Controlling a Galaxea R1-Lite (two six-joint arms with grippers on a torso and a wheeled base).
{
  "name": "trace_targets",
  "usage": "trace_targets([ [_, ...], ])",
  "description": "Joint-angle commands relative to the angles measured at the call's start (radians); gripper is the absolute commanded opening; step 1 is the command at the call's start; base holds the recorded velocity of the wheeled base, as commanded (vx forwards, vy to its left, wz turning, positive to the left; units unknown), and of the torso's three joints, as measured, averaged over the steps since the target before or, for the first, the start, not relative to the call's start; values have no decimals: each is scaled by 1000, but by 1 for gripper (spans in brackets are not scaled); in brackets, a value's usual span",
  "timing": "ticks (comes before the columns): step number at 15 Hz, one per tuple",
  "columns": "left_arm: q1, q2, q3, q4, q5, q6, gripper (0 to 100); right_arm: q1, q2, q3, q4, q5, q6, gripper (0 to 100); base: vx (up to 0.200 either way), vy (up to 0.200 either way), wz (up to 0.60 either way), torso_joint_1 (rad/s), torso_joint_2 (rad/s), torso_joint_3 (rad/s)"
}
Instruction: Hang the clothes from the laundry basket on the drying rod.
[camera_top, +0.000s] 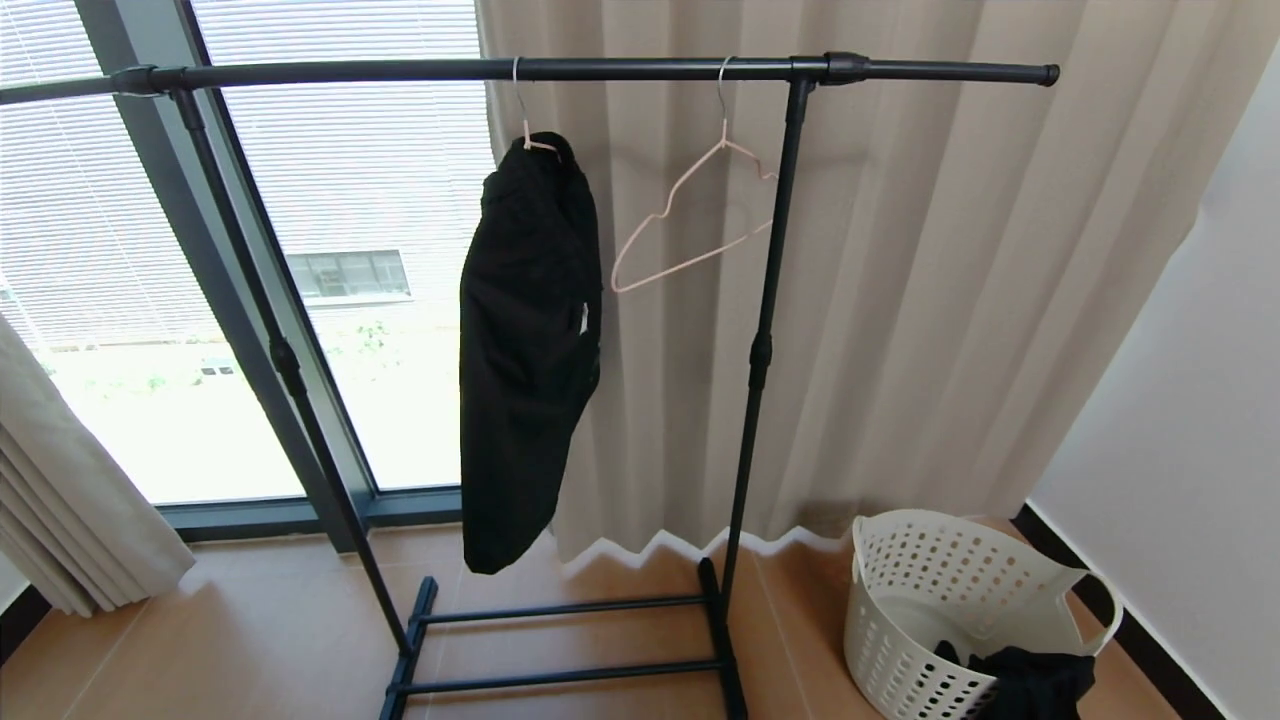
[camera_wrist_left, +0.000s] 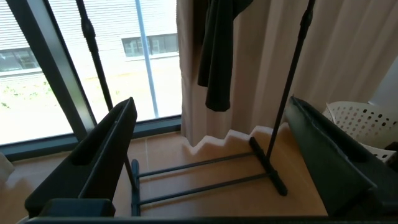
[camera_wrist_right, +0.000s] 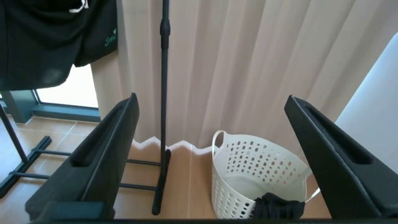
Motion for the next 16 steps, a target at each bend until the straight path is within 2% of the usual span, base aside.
trace_targets([
  [1,-1,0,0,-1,-1,0,100,0,-1,0,-1,1,0,100,0,0,0,-154,505,339],
  [10,-1,0,0,-1,-1,-2,100,0,-1,0,-1,1,0,100,0,0,0,-116,468,353],
  [16,1,0,0,-1,0,-2,100,0,-1,0,-1,1,0,100,0,0,0,-14,83,68],
])
